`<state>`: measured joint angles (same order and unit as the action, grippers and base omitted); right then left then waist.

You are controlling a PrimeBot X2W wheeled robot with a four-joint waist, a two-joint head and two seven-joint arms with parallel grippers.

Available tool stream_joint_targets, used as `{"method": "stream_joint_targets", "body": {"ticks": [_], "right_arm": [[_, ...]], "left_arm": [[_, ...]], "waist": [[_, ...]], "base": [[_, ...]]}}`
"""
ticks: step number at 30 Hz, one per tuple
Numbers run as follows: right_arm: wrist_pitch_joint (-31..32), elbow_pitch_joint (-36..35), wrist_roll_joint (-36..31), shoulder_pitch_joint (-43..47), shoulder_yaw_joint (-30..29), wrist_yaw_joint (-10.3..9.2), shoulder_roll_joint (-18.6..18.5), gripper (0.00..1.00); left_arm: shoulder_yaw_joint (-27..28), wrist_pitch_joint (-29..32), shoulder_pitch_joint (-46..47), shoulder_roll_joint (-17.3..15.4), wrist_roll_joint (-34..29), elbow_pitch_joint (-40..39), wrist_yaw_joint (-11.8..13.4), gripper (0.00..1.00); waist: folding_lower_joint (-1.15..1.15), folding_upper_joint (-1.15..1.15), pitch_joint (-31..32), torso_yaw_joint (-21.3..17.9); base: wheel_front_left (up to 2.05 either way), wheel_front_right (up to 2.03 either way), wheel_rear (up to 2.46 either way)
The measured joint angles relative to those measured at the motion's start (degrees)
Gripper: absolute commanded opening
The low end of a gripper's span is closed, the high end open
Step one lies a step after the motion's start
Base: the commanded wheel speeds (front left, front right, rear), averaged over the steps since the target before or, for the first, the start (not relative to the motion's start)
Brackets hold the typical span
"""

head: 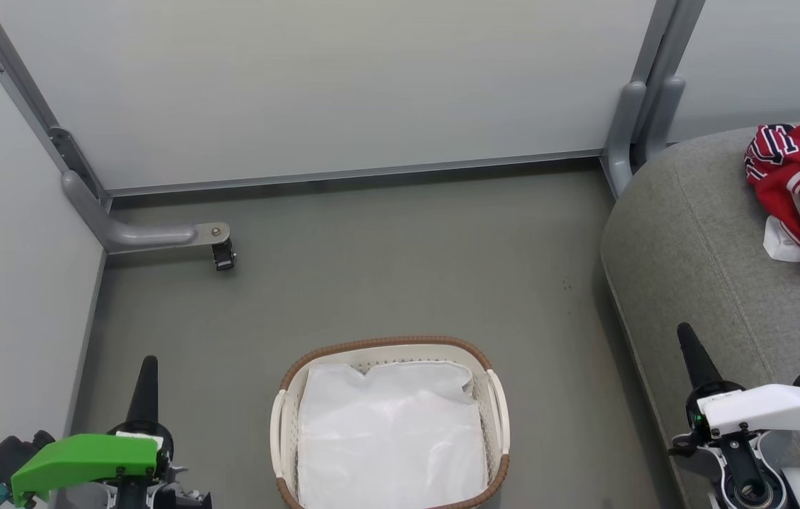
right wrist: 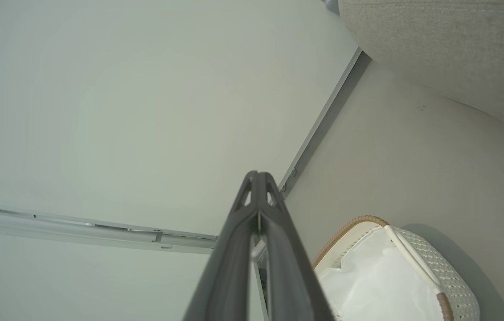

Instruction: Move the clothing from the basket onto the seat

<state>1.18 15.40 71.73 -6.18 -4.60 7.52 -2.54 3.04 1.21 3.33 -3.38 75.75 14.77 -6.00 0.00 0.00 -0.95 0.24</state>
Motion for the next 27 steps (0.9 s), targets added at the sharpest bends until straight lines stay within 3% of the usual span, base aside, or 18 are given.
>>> {"method": "stream_joint_targets", "body": {"ticks": [27], "right_arm": [[3.4, -0.8, 12.8, 0.0, -1.1, -0.01, -0.1, 0.0]], "left_arm": [[2.2, 3.3, 1.5, 0.3, 10.1, -0.4, -0.8, 0.0]], "waist": [[0.0, 0.0, 0.4, -0.1]], "base": [[0.0, 0.0, 0.0]]}}
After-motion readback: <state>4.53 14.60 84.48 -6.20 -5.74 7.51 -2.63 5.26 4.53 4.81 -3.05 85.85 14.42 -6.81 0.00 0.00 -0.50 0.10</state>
